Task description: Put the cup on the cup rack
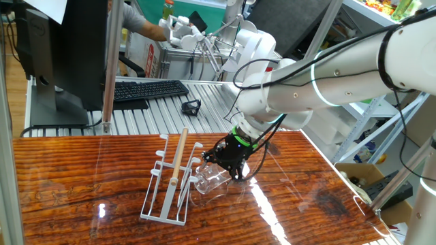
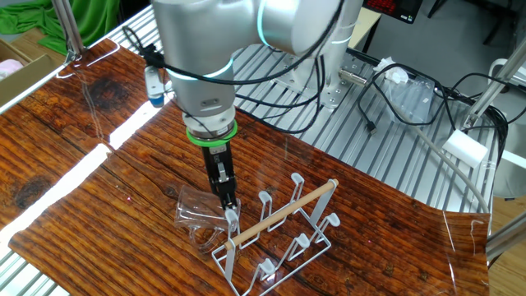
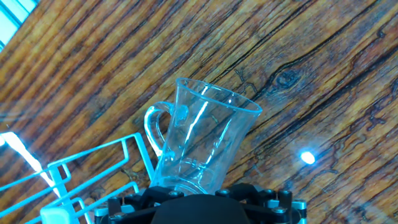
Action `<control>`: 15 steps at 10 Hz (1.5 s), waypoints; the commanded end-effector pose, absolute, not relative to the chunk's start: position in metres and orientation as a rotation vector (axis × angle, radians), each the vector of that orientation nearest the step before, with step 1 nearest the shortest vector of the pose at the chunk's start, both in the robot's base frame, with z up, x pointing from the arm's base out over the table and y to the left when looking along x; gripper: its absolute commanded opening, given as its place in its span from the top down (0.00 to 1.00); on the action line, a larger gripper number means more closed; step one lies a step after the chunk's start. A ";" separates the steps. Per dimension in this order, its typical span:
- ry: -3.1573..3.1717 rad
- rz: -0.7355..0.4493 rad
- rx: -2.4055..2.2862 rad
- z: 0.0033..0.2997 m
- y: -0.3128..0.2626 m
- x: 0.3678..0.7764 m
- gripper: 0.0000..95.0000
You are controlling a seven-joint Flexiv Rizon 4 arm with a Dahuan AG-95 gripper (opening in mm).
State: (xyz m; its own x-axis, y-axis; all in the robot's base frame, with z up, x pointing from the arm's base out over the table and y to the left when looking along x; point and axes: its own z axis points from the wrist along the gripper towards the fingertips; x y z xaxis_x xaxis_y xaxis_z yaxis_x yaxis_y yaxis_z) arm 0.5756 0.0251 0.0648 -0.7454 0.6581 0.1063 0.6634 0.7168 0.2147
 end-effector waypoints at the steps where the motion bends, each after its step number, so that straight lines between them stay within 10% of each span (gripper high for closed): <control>1: -2.893 -0.361 -1.093 0.064 0.025 0.575 0.00; 15: -2.898 -0.372 -1.062 0.064 0.025 0.575 0.00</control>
State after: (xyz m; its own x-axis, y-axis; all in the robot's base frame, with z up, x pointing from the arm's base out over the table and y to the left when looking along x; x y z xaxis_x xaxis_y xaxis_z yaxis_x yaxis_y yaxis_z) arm 0.5748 0.0246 0.0653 -0.7675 0.6310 0.1131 0.6391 0.7394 0.2118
